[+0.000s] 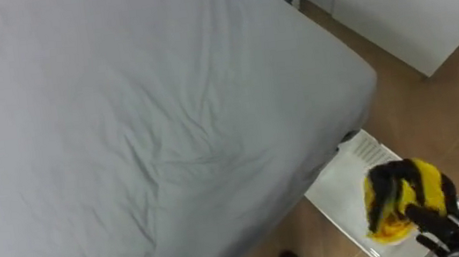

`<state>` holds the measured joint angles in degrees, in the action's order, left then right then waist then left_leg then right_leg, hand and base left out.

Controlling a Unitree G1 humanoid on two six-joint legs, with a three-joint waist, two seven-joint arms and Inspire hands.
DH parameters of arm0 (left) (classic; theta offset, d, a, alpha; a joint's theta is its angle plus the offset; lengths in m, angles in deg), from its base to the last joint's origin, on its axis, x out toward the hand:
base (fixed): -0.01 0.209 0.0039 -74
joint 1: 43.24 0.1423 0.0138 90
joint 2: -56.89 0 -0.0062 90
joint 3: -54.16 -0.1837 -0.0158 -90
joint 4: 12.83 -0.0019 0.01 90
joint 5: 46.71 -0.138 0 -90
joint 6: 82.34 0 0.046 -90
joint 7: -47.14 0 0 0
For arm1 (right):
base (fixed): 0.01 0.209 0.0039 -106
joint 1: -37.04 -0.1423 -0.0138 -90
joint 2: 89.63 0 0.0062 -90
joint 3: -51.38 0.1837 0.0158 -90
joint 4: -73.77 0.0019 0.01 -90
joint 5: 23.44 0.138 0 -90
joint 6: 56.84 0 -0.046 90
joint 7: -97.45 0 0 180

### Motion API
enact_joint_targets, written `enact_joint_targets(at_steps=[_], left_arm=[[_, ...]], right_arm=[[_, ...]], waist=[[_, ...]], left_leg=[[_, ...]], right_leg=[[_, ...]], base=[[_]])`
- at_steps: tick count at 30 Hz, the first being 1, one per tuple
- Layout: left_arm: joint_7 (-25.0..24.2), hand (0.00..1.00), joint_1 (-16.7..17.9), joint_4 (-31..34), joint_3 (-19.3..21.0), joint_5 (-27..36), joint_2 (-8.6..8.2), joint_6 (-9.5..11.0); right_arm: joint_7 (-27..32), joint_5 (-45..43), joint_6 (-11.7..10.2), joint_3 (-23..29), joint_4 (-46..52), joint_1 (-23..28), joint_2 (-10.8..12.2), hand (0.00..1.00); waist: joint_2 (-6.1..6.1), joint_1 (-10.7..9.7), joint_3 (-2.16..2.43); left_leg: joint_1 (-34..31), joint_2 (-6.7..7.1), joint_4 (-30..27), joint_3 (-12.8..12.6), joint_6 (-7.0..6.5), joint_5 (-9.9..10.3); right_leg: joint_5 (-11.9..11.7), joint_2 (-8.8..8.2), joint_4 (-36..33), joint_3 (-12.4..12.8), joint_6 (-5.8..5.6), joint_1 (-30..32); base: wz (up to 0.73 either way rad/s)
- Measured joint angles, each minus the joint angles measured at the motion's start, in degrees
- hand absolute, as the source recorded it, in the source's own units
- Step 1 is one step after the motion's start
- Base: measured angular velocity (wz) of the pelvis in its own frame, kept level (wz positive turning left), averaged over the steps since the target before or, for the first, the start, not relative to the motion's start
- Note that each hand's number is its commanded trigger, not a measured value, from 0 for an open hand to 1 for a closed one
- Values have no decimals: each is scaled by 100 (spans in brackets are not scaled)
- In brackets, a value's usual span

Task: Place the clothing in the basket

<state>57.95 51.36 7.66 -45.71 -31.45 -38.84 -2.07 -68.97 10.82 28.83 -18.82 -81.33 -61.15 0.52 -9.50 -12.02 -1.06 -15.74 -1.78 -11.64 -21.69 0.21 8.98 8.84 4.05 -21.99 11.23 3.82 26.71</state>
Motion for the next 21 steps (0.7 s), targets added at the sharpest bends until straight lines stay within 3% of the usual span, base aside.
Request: enact_joint_targets(at_steps=[21], left_arm=[[30, 0, 106, -22, -95, 89, -43, 157]], right_arm=[[-99, -84, -4, 8, -48, 146, -2, 0]], waist=[[7, 4, -6]], left_leg=[[254, 21, 10, 0, -1, 0]], right_leg=[[26, -3, 72, 67, -57, -299]], base=[[0]])
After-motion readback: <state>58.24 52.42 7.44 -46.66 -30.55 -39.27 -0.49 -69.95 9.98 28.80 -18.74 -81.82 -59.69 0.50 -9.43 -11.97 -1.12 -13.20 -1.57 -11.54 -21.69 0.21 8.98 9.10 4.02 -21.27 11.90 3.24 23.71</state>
